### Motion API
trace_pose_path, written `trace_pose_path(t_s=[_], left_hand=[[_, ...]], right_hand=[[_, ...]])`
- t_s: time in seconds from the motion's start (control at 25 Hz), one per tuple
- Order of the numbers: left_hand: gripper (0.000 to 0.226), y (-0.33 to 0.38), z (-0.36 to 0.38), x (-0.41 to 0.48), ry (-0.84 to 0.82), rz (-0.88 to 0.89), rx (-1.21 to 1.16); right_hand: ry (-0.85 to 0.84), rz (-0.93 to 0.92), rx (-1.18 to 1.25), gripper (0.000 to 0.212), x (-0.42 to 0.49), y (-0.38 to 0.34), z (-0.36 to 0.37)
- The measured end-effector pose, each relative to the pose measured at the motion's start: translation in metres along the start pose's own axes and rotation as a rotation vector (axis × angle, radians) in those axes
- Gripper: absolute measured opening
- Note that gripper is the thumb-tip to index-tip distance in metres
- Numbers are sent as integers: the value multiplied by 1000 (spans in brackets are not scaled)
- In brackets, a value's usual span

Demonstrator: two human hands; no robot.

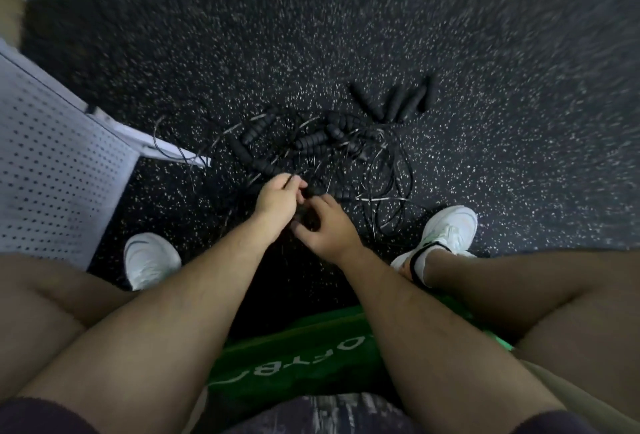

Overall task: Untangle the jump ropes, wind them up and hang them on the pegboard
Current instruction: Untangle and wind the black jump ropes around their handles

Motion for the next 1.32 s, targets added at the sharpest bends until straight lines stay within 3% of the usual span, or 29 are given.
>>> trace_pose_path(t_s=[0.08,0.16,0.24,0.32,0.48,0.6,0.68,0.76,0.88,0.92,1.0,1.08,1.2,1.28,1.32], left_hand=[[30,29,-31,-16,40,121,102],[30,52,-56,-36,34,219,184],[29,66,-77,-57,4,293,198],[29,78,-101,-76,15,338,164],[29,101,-195,-96,242,327,-118],[27,121,-261,-102,337,309,-240],[20,143,-272,-109,296,320,-43],[15,163,-250,-116,156,343,263],[41,186,-191,-120,-109,428,461],[43,196,-175,-118,-140,471,479],[22,220,-158,-114,-96,555,548],[31,238,-162,-108,-59,587,518],[39,267,-194,-99,-23,634,232],[37,289,-217,-99,-29,663,-5],[36,300,-225,-100,-35,684,-84]], right_hand=[[235,-101,60,41,-2,-35,-31],[357,-140,-38,64,5,-65,-54],[224,-143,-203,65,24,-92,-48],[29,-34,-296,41,42,-104,-34],[-203,280,-365,51,43,-105,-54],[-192,385,-565,45,41,-124,-108],[-169,312,-360,38,40,-177,-124],[-107,156,64,37,42,-244,-132],[-106,-133,410,36,35,-349,-136],[-119,-188,512,35,32,-374,-135],[-119,-248,665,32,34,-411,-140],[-96,-302,758,30,39,-427,-151],[-66,-305,521,41,53,-398,-158],[-237,-199,165,52,58,-347,-119],[-372,-130,-24,47,59,-319,-91]])
Point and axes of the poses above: each hand's wrist, its own x-axis towards the middle knuckle, its own z-axis out of the palm, y = z × x, the point moved 10 cm from there along x, towards the middle knuckle, and after that the axes turned 15 degrees about x, right-handed, at the moved point
